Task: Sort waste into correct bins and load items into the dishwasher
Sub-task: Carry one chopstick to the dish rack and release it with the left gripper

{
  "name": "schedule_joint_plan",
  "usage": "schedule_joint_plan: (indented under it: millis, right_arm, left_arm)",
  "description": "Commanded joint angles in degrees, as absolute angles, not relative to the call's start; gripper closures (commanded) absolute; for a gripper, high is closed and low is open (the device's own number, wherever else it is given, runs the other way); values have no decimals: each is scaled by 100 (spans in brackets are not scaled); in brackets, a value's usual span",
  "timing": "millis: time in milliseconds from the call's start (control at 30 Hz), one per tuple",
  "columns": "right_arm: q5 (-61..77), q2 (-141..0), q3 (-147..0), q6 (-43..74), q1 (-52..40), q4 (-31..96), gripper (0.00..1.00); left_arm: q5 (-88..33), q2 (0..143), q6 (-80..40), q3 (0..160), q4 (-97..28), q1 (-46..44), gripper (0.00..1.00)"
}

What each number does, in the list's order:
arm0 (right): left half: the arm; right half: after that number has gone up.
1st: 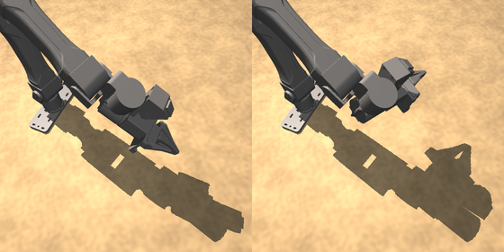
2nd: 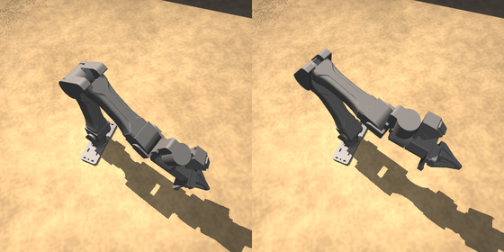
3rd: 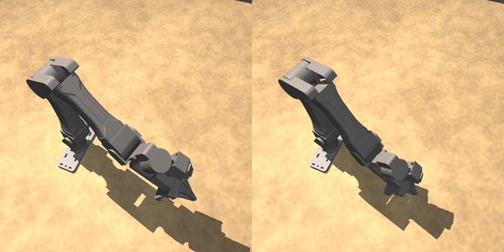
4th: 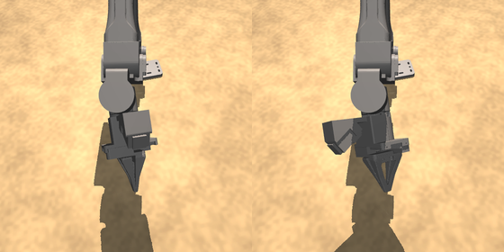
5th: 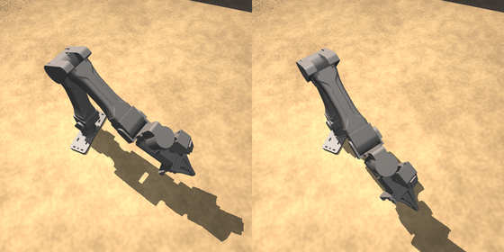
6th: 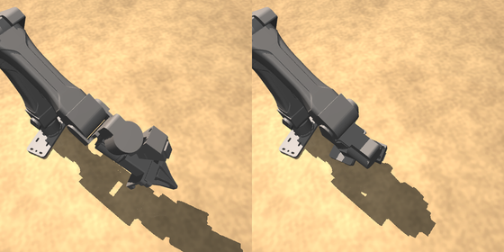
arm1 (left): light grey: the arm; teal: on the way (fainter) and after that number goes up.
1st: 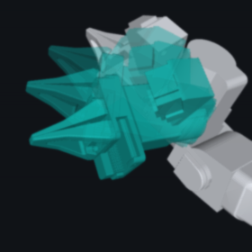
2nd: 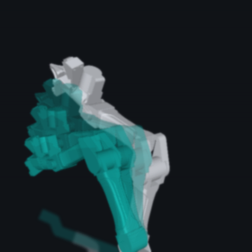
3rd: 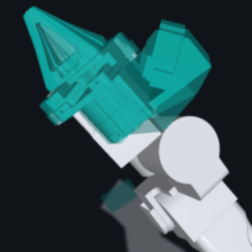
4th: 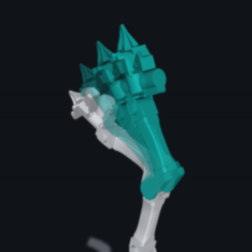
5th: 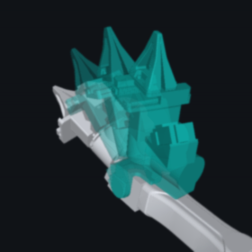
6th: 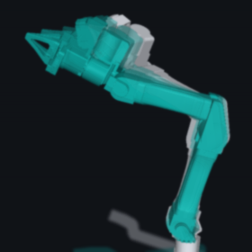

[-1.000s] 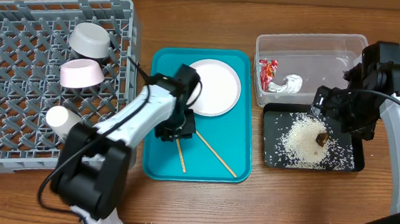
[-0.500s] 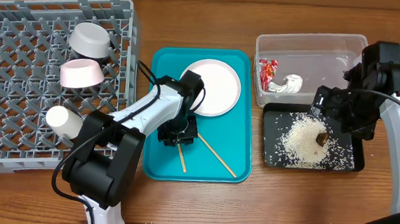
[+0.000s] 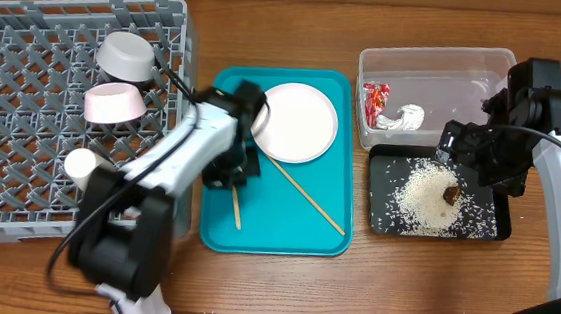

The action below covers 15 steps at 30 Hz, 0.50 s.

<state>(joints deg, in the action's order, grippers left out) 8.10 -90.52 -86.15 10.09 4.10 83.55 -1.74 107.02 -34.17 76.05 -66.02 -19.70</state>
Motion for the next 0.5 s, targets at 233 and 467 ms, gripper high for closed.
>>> schedule_joint_plan:
  millis: [233,467]
  right_arm:
    - [760,-8958,-8744,1028,425,8333,0]
    - [775,-8958,-8744,1028,425,8355,0]
  left_arm:
    - [832,9439,-1562,8635,-7019,-381,96]
    - [744,10084,-1413,8632,-6840,64,87]
